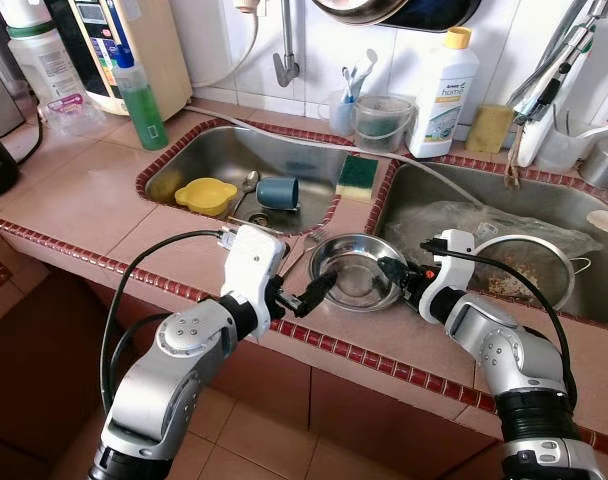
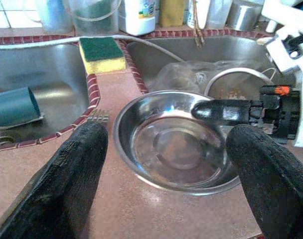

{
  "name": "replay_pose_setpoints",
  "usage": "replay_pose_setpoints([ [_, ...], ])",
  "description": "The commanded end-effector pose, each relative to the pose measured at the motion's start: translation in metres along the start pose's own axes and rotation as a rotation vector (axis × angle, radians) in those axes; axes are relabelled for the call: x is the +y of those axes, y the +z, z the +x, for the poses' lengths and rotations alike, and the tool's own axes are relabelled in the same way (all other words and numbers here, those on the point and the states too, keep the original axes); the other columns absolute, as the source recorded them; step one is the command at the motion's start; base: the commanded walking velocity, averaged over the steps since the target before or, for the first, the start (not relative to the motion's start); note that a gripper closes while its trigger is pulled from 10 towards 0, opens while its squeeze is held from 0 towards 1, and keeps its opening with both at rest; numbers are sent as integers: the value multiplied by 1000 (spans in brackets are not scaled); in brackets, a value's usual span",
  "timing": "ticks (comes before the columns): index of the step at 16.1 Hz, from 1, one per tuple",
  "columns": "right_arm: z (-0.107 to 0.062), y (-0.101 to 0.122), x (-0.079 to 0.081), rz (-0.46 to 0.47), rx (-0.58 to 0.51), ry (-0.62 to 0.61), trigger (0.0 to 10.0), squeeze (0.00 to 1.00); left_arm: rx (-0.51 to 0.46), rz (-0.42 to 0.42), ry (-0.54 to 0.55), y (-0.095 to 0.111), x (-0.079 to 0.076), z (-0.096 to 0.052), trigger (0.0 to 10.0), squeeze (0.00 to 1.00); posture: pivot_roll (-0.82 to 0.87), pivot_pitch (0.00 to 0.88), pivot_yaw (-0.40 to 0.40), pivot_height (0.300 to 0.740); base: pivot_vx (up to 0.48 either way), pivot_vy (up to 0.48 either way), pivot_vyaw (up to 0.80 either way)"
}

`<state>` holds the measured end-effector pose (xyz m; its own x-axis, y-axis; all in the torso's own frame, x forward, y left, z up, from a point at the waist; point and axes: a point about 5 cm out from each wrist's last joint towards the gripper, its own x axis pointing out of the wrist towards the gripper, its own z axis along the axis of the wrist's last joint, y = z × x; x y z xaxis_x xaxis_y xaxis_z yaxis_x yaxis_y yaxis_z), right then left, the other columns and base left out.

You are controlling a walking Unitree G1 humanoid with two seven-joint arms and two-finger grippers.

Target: Kitchen organization

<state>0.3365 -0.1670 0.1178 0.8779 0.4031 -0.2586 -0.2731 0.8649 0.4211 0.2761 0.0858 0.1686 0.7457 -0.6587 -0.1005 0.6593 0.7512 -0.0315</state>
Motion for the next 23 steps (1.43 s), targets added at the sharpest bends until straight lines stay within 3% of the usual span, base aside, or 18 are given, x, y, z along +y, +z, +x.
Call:
replay_pose_setpoints([
  [1,2,4,0,15,-9,3,0,0,-4,17,-52,3,-7,-3,10000,0,-190,47,34,740,0,0,0],
  [10,2,7,0,38,-23,10,0,0,31,48,-102,-2,-13,-5,10000,0,-191,45,36,740,0,0,0],
  [19,-3,27,2,86,-119,45,0,0,-6,36,-36,5,2,-2,10000,0,-192,31,39,740,0,0,0],
  [20,-5,34,5,85,-174,70,980,0,-17,19,-17,6,5,-2,10000,0,-191,29,39,740,0,0,0],
  [21,-7,42,8,84,-232,88,9255,0,-28,16,8,7,9,-2,10000,0,-191,29,39,740,0,0,0],
  [22,-10,49,9,79,-286,92,10000,0,-39,23,35,9,13,-2,10000,0,-189,25,39,740,0,0,0],
  [23,-12,56,11,83,-341,100,10000,0,-44,17,52,9,17,-2,10000,0,-188,23,39,740,0,0,0],
])
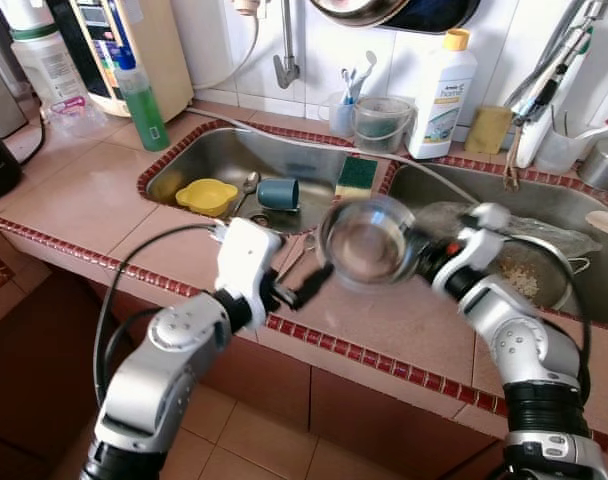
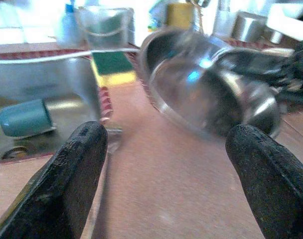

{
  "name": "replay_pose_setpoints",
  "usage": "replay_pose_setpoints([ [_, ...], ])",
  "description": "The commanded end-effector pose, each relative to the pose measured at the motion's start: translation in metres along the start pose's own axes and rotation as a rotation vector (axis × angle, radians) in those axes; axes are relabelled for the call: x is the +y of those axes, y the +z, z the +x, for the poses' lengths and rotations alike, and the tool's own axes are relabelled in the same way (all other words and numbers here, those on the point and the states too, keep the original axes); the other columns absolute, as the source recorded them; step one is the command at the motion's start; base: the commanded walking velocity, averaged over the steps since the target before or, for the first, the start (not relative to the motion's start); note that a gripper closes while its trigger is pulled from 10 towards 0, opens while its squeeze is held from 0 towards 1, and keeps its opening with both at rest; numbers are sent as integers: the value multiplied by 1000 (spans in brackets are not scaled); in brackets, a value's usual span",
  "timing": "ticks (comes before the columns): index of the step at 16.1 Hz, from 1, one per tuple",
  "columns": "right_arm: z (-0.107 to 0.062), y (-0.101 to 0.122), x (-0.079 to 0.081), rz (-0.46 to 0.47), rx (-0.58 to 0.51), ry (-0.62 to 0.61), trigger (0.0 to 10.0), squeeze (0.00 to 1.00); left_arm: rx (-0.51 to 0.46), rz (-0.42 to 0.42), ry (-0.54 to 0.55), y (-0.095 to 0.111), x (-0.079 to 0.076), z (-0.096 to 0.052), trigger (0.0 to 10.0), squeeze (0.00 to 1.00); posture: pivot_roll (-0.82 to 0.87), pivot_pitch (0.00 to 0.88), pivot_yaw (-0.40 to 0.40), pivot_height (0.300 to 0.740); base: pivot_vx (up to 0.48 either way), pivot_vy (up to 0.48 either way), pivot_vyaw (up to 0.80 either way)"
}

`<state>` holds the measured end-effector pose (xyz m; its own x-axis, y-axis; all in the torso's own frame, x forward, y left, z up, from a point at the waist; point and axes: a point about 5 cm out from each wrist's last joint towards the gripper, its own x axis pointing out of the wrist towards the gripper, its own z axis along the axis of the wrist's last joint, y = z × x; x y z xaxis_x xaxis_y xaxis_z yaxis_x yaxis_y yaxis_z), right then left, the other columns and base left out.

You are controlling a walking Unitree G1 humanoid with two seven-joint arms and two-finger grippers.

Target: Kitchen organization

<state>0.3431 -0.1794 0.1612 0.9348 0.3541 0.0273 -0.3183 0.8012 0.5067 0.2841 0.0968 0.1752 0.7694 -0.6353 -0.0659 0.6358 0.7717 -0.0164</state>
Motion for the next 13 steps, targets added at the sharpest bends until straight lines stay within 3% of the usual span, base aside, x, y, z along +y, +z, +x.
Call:
replay_pose_setpoints([
  [1,2,19,10,-17,-118,36,10000,0,-22,6,31,4,7,0,10000,0,-188,18,38,740,0,0,0],
  [2,0,30,15,-95,-209,21,10000,0,-63,18,72,10,15,1,10000,0,-190,16,39,740,0,0,0],
  [5,-3,42,28,-234,-332,6,10000,0,-117,68,137,21,31,4,10000,0,-188,5,38,740,0,0,0],
  [8,-6,47,31,-326,-429,-18,10000,0,-142,55,161,27,39,7,10000,0,-187,0,36,740,0,0,0],
  [10,-7,47,33,-390,-480,-66,10000,0,-158,-5,203,28,50,12,10000,0,-182,0,32,740,0,0,0],
  [13,-8,42,43,-463,-498,-53,10000,0,-170,-27,207,27,50,15,10000,0,-186,0,31,740,0,365,0],
])
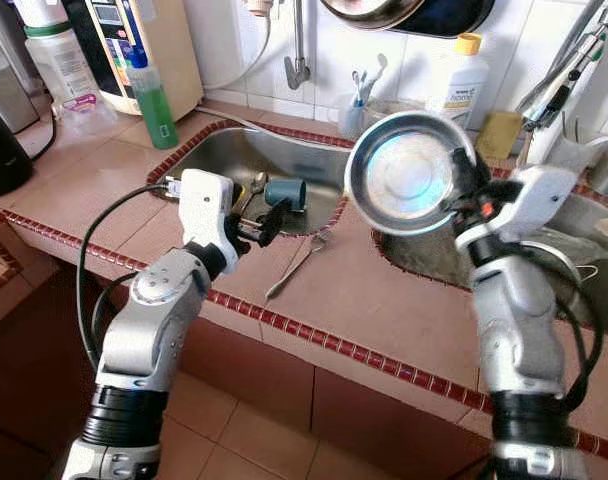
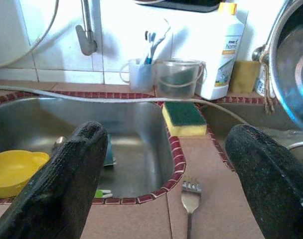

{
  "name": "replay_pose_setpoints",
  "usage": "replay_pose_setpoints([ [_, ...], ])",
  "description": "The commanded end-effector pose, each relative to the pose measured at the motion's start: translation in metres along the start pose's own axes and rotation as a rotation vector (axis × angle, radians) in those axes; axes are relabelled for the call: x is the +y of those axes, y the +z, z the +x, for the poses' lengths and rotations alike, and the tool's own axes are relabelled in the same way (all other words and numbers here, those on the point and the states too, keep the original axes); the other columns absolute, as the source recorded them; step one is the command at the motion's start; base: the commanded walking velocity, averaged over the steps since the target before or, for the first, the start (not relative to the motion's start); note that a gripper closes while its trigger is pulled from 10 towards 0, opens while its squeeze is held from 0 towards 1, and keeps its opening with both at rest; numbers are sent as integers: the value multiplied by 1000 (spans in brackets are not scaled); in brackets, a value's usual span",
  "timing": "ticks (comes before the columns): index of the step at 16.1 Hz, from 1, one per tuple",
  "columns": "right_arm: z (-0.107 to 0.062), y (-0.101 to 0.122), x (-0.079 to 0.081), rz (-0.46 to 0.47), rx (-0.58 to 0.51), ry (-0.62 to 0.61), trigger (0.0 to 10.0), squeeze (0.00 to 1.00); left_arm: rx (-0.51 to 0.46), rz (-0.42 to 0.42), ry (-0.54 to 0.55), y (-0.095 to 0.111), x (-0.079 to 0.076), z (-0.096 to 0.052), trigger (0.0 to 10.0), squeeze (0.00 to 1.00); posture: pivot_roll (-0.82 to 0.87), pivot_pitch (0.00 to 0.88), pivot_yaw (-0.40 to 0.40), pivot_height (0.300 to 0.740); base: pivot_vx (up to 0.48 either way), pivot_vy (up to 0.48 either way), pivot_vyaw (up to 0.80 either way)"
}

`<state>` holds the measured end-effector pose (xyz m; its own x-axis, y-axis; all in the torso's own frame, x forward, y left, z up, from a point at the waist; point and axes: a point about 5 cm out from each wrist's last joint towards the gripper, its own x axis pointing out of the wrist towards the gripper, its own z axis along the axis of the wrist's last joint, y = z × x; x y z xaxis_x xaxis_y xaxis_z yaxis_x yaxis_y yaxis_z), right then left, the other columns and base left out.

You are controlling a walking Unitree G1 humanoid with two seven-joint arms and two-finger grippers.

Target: Kitchen organization

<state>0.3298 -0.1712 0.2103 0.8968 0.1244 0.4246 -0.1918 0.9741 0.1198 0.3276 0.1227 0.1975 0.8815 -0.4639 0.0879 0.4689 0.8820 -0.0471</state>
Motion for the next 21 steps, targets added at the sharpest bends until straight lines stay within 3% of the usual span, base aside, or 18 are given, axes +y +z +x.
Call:
replay_pose_setpoints([
  [1,2,8,7,-13,-39,21,10000,0,-7,0,-4,1,0,0,10000,0,-191,0,32,740,0,439,0],
  [8,-2,6,9,-73,-59,23,10000,0,0,-4,-24,-5,-3,2,10000,0,-194,0,27,740,0,0,0],
  [21,-3,3,12,-106,-56,35,10000,0,16,-8,-52,-8,-5,1,10000,0,-193,0,29,740,0,399,0],
])
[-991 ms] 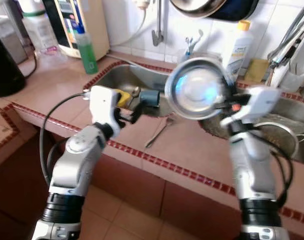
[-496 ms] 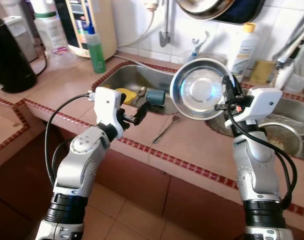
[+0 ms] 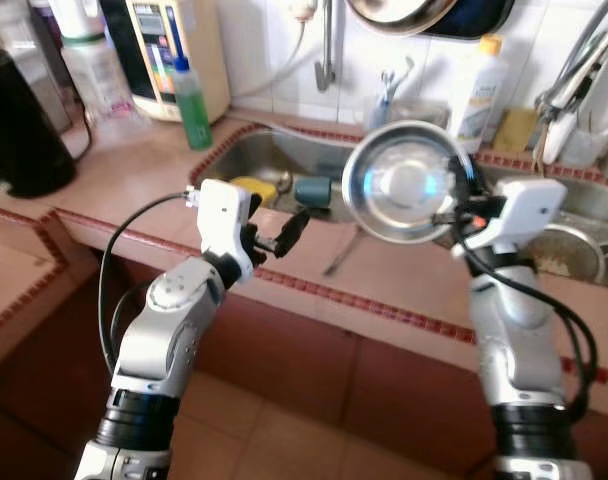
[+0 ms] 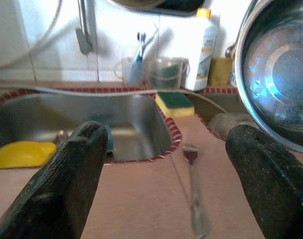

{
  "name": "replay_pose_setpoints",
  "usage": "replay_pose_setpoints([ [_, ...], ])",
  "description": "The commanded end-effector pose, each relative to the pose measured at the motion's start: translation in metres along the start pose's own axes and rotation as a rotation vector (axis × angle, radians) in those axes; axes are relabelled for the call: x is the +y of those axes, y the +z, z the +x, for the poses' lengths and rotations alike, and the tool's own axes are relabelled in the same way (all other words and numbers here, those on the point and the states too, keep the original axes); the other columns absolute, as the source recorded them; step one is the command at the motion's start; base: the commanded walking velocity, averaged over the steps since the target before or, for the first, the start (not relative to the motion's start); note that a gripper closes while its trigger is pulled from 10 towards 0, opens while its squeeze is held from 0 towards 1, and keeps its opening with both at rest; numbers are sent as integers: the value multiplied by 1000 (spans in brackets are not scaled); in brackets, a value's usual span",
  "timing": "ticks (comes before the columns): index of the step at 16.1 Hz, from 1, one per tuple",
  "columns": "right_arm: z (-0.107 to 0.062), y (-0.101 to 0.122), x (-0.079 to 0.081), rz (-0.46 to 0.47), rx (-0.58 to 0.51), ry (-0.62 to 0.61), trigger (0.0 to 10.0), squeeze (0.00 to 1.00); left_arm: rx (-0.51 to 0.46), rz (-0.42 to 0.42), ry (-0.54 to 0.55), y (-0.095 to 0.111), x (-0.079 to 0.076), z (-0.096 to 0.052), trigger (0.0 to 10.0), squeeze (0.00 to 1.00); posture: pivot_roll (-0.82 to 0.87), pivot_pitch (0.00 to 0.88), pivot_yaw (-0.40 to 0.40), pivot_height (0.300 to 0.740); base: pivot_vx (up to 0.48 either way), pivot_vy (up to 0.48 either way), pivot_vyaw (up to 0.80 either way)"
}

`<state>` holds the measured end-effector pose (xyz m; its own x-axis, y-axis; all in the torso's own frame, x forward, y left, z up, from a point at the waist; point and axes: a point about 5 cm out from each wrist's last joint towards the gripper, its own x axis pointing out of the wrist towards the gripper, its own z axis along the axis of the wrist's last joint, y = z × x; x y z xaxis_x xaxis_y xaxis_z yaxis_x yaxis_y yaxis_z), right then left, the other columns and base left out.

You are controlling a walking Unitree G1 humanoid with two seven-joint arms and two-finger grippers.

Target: Kitchen organization

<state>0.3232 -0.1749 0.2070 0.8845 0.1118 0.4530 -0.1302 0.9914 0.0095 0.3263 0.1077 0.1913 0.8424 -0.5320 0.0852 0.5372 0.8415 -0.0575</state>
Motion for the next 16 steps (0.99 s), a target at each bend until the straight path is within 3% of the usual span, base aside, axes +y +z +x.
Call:
replay_pose_setpoints([
  [1,5,4,14,22,-25,41,10000,0,13,12,24,-1,8,-5,10000,0,-191,0,29,740,0,480,0],
  [4,6,4,14,21,-27,38,10000,0,20,22,21,-1,8,-5,10000,0,-189,0,31,740,0,480,0],
  [16,11,3,14,14,-20,23,10000,0,11,99,-44,1,4,-6,10000,0,-187,6,36,740,22,0,0],
])
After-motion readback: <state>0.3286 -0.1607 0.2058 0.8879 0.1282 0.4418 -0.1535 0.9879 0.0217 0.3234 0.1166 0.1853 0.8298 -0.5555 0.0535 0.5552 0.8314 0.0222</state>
